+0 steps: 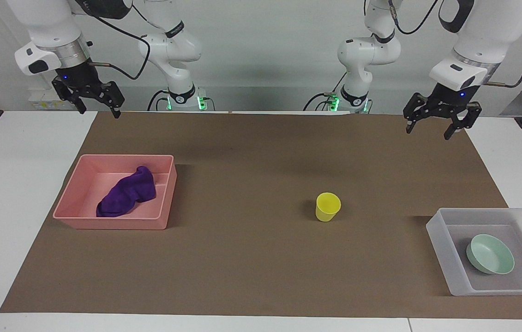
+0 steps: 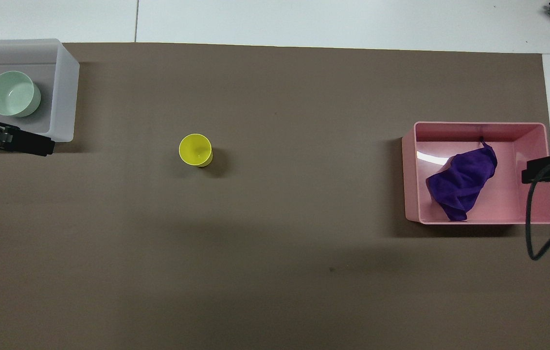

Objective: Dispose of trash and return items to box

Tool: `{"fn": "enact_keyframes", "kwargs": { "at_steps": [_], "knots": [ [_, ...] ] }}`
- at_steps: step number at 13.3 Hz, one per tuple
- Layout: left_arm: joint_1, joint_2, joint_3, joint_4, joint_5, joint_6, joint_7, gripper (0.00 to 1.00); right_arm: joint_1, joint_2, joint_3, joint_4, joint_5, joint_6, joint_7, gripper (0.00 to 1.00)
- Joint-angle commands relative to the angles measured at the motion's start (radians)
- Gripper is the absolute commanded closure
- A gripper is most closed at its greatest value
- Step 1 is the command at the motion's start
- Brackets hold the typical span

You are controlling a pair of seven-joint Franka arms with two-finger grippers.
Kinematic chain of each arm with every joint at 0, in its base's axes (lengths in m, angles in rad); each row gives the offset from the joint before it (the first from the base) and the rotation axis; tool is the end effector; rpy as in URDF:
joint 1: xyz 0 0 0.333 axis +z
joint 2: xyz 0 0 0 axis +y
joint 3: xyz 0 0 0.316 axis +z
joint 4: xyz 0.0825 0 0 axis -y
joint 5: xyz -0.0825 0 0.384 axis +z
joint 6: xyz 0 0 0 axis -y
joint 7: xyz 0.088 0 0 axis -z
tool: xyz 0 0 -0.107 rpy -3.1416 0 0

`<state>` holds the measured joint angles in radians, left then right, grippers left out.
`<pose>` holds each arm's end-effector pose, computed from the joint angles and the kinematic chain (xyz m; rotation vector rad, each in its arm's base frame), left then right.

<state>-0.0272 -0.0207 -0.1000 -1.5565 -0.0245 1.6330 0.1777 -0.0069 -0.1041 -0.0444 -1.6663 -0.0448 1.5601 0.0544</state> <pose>0.5499 -0.0735 0.6485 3.0818 -0.4731 0.1523 0.5193 -0.0328 0.6345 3.0970 -0.1641 -0.0033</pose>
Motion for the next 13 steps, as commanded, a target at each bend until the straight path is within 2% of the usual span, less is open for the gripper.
{"fn": "enact_keyframes", "kwargs": {
  "at_steps": [1, 10, 13],
  "knots": [
    [-0.120, 0.010, 0.120, 0.030, 0.005, -0.038, -0.003, 0.00, -0.007, -0.011, 0.004, -0.012, 0.017, -0.006, 0.010, 0.00],
    [-0.132, 0.024, 0.121, 0.026, 0.006, -0.038, -0.064, 0.00, -0.007, -0.012, 0.004, -0.004, 0.023, -0.034, 0.004, 0.00],
    [-0.154, 0.064, 0.120, 0.029, 0.006, 0.007, -0.112, 0.00, -0.008, -0.008, 0.004, 0.014, 0.023, -0.049, 0.004, 0.00]
  ]
}}
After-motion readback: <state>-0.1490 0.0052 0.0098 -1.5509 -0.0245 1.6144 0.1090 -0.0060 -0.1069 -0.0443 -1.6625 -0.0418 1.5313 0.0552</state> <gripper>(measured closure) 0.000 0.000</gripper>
